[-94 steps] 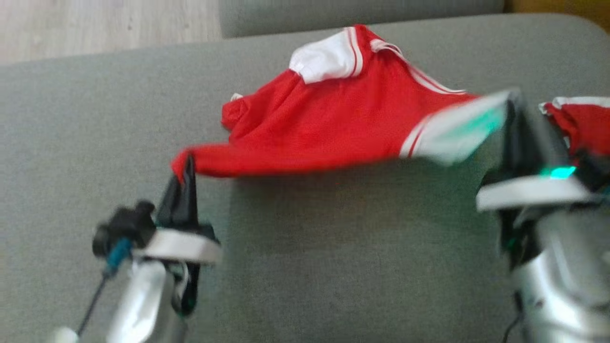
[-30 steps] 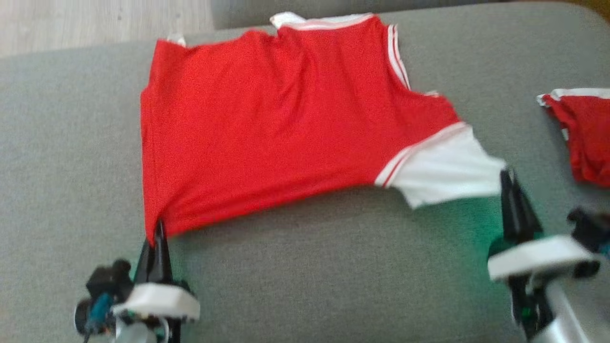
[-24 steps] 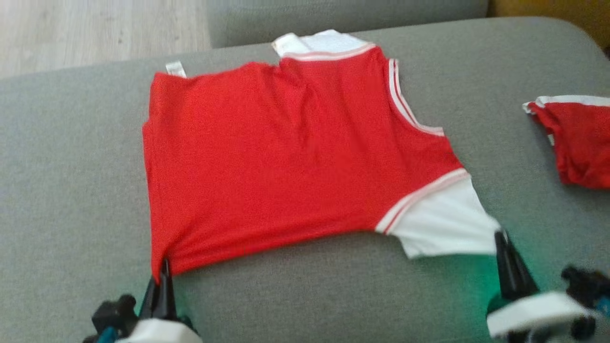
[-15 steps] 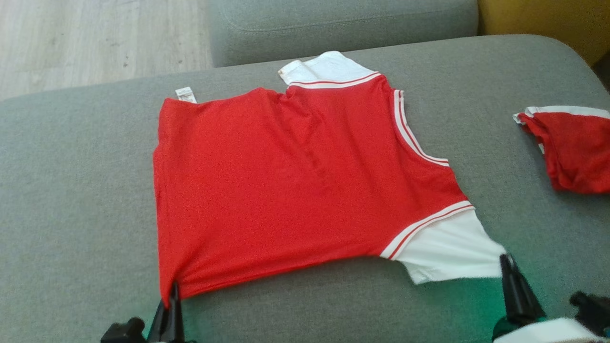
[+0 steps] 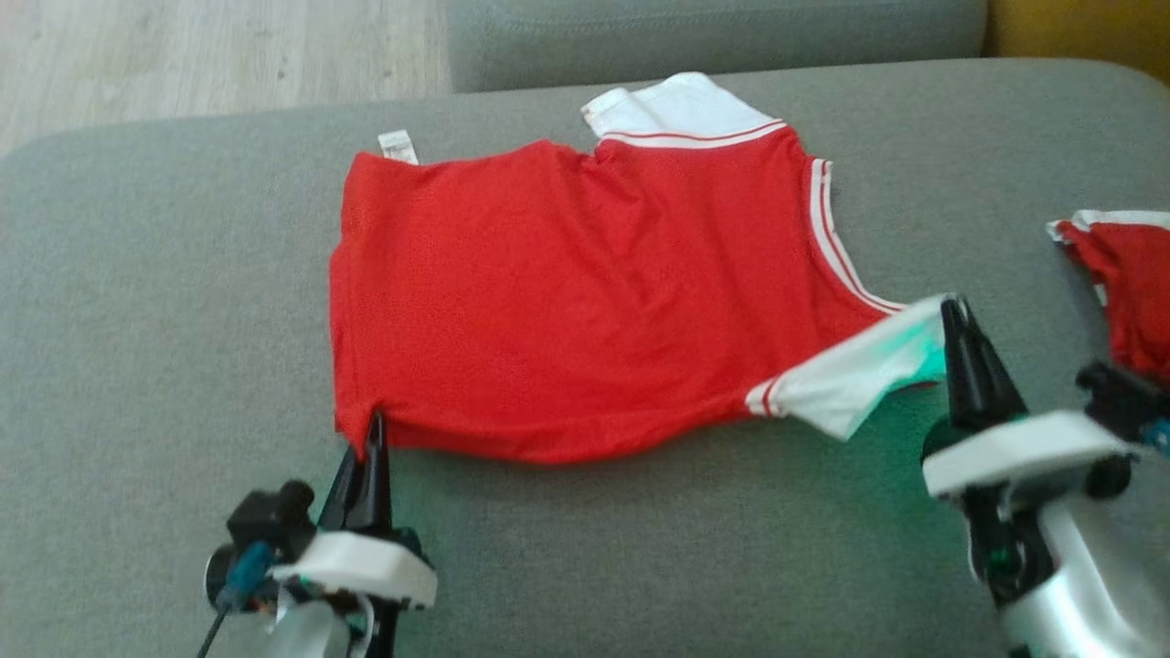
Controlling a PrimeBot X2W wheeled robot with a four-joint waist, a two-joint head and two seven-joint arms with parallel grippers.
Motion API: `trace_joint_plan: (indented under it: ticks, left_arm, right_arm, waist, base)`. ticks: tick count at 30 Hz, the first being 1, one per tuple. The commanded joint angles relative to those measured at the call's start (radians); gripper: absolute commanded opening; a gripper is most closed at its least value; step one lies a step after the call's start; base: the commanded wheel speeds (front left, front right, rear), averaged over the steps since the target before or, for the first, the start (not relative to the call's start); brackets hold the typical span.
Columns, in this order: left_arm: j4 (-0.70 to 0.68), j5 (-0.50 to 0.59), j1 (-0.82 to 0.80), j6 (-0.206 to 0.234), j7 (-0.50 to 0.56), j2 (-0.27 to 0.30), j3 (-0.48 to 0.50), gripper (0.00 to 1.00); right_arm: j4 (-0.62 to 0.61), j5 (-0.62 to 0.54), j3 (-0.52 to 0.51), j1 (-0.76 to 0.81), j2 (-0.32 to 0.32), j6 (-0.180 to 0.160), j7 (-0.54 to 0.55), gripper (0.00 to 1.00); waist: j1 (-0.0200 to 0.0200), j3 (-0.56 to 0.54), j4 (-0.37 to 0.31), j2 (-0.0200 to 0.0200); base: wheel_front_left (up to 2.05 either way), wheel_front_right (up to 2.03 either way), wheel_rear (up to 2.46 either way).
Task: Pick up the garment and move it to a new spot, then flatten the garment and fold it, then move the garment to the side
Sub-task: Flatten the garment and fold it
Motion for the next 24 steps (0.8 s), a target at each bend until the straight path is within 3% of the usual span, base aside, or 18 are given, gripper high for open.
trace_joint_plan:
  ticks: [1, 19, 20, 21, 22, 23, 24]
  left_arm:
    - [-0.009, -0.006, -0.054, 0.001, -0.005, 0.006, 0.020, 0.00]
    - [0.175, -0.074, -0.350, 0.105, -0.005, 0.006, -0.069, 0.00]
    - [0.177, -0.070, -0.358, 0.110, -0.005, 0.006, -0.068, 0.16]
    - [0.173, -0.064, -0.365, 0.115, -0.005, 0.006, -0.067, 0.44]
    - [0.173, -0.064, -0.365, 0.115, -0.005, 0.006, -0.067, 0.44]
    - [0.167, -0.058, -0.367, 0.121, -0.005, 0.006, -0.064, 1.00]
    - [0.157, -0.046, -0.367, 0.130, -0.005, 0.006, -0.060, 1.00]
  right_arm:
    - [-0.012, -0.011, 0.019, -0.054, -0.004, -0.001, -0.002, 0.00]
    - [0.351, -0.117, -0.024, -0.465, 0.004, -0.001, -0.073, 0.00]
    - [0.369, -0.126, -0.029, -0.477, 0.008, -0.001, -0.079, 0.04]
    - [0.383, -0.136, -0.030, -0.488, 0.012, -0.001, -0.085, 0.81]
    - [0.383, -0.136, -0.030, -0.488, 0.012, -0.001, -0.085, 0.81]
    - [0.392, -0.145, -0.032, -0.495, 0.016, -0.001, -0.092, 1.00]
    - [0.395, -0.162, -0.032, -0.500, 0.015, -0.001, -0.098, 1.00]
  waist:
    - [-0.0001, 0.019, 0.012, 0.0000]
    - [-0.0001, 0.159, 0.059, 0.0000]
    - [-0.0001, 0.161, 0.059, 0.0000]
    - [-0.0001, 0.162, 0.060, 0.0000]
    - [-0.0001, 0.162, 0.060, 0.0000]
    - [-0.0001, 0.162, 0.061, 0.0000]
    - [-0.0001, 0.161, 0.062, 0.0000]
  base:
    - [0.00, 0.00, 0.00]
    - [0.00, 0.00, 0.00]
    - [0.00, 0.00, 0.00]
    - [0.00, 0.00, 0.00]
    - [0.00, 0.00, 0.00]
    - [0.00, 0.00, 0.00]
    - [0.00, 0.00, 0.00]
